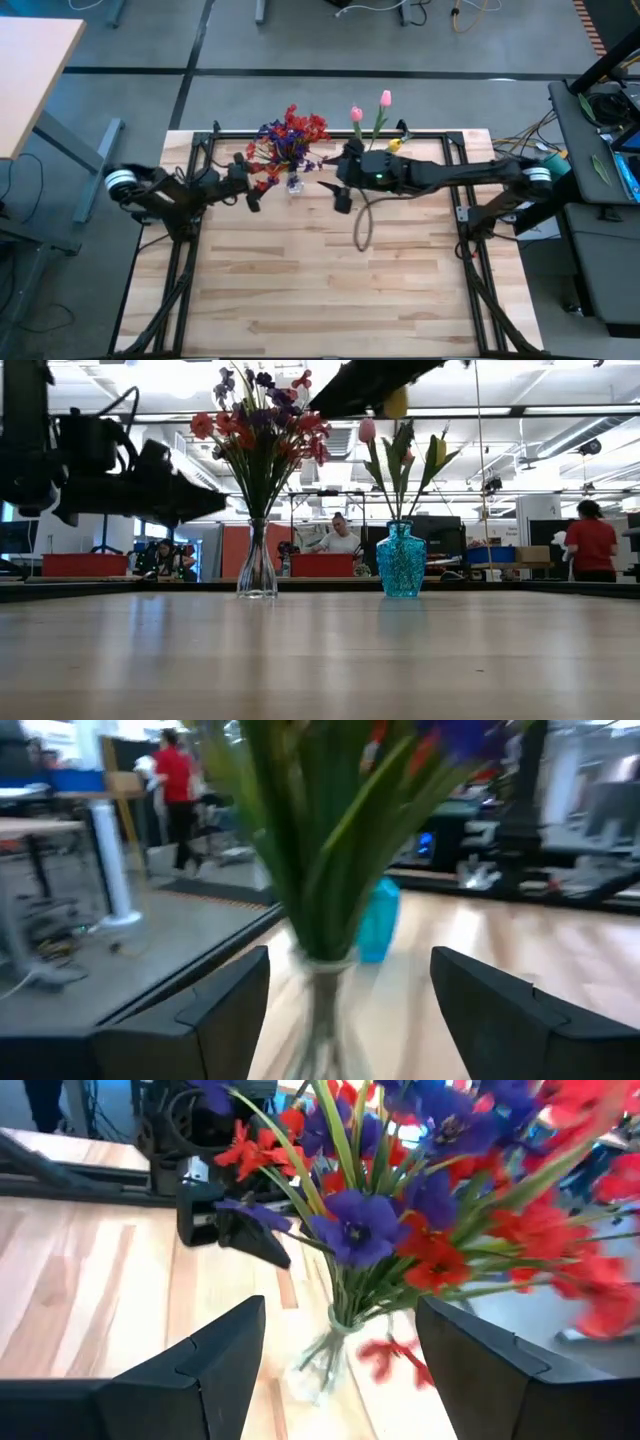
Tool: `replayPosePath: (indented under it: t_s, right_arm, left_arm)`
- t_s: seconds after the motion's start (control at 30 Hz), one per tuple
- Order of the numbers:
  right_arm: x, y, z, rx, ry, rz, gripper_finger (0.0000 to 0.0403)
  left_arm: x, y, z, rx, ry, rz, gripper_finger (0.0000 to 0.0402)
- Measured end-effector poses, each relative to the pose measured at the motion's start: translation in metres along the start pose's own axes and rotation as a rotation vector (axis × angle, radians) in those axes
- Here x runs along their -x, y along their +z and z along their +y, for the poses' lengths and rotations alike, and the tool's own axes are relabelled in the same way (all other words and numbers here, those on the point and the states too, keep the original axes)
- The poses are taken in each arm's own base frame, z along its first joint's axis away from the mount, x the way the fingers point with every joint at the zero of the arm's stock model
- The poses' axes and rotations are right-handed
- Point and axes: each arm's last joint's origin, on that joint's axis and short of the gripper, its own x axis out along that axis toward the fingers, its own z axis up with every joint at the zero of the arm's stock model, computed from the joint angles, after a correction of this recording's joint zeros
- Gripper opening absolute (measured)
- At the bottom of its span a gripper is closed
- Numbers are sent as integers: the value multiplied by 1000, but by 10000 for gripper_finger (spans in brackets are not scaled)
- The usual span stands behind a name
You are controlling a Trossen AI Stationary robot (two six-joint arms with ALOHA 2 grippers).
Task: Sort flowers into vase by color
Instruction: Return to Home Position
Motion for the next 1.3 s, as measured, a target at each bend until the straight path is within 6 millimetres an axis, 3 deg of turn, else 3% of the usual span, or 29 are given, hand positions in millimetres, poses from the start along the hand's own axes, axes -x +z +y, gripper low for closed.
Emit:
replayPosePath:
  t_s: [0.3, 0.47, 0.7, 0.9, 0.97, 1.1, 1.3]
  right_arm:
    - [80, -6, -9, 75, 11, -118, 253]
    - [117, -6, -11, 84, 122, -236, 251]
    - [174, -10, -8, 67, 211, -289, 253]
    - [219, -27, -12, 43, 246, -371, 254]
    - [249, -38, -22, 13, 237, -450, 253]
    - [266, -61, -24, 12, 298, -508, 253]
    - [276, -96, -22, -18, 334, -561, 251]
  left_arm:
    - [2, 21, -27, 7, -164, -86, 230]
    - [-2, 40, -46, -13, -259, -174, 210]
    - [0, 50, -67, -4, -294, -105, 182]
    - [3, 77, -94, -62, -282, -4, 156]
    - [4, 90, -106, -88, -323, 84, 146]
    - [14, 110, -128, -129, -446, 149, 106]
    - [42, 116, -144, -120, -483, 114, 10]
